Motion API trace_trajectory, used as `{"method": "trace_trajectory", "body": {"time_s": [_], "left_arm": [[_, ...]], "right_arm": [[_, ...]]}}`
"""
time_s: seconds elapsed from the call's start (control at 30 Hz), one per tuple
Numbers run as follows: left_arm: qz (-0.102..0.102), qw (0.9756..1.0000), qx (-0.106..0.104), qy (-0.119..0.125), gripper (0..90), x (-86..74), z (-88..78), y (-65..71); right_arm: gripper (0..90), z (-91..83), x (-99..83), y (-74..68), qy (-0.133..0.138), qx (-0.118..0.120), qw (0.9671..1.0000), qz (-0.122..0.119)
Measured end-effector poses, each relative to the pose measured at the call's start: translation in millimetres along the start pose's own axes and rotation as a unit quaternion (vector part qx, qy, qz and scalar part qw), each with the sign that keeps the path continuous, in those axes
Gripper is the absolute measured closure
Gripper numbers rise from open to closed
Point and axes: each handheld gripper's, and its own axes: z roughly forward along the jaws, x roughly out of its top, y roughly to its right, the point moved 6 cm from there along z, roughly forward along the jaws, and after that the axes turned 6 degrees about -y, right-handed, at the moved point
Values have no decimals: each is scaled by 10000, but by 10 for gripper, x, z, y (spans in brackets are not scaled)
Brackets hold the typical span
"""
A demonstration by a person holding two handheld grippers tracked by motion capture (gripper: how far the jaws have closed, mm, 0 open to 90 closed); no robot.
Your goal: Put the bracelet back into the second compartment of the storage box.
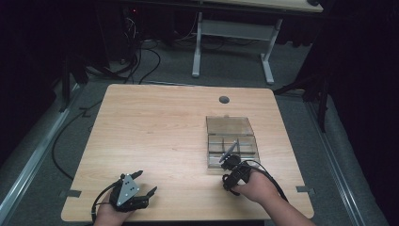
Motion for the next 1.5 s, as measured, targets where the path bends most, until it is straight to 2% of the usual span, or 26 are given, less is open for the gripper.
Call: {"method": "trace_trajectory", "body": {"time_s": [0.07, 0.13, 0.4, 0.53, 0.67, 0.77, 0.97, 1.3, 1.37, 1.4, 1.43, 1.47, 1.5], "left_arm": [[2, 10000, -2, -2, 250, 0, 1, 1], [5, 10000, -3, -5, 250, 0, 1, 1], [10, 10000, 2, -6, 250, 0, 3, 2], [12, 10000, 4, -6, 250, 0, 3, 2], [13, 10000, 6, -5, 250, 0, 3, 3], [13, 10000, 6, -6, 250, 0, 3, 2], [8, 10000, 5, -3, 249, 0, 2, 2], [11, 10000, 9, -13, 249, 0, 1, 1], [9, 10000, 8, -12, 250, 0, 1, 2], [12, 10000, 9, -12, 250, -1, 1, 2], [12, 10000, 9, -13, 249, -1, 1, 2], [10, 10000, 10, -12, 249, -1, 1, 2], [11, 10000, 10, -13, 249, -1, 1, 1]], "right_arm": [[528, -2, 1, -3, -12, -1, 10000, 69], [581, -4, 2, 23, 17, -61, 10000, -25], [711, -8, -30, 31, 3, -219, 9997, -56], [744, -4, -37, 38, -1, -315, 9993, -188], [772, -4, -42, 11, -33, -388, 9991, -169], [782, -4, -38, 13, -18, -397, 9989, -253], [784, -15, -50, 29, -34, -387, 9989, -265], [783, -156, -115, 155, 61, -282, 9993, -220], [783, -168, -120, 185, 62, -281, 9992, -279], [783, -180, -136, 184, 26, -253, 9996, -132], [783, -191, -138, 224, 56, -248, 9994, -226], [783, -218, -159, 240, 6, -244, 9997, -96], [783, -218, -159, 240, 6, -244, 9997, -96]]}}
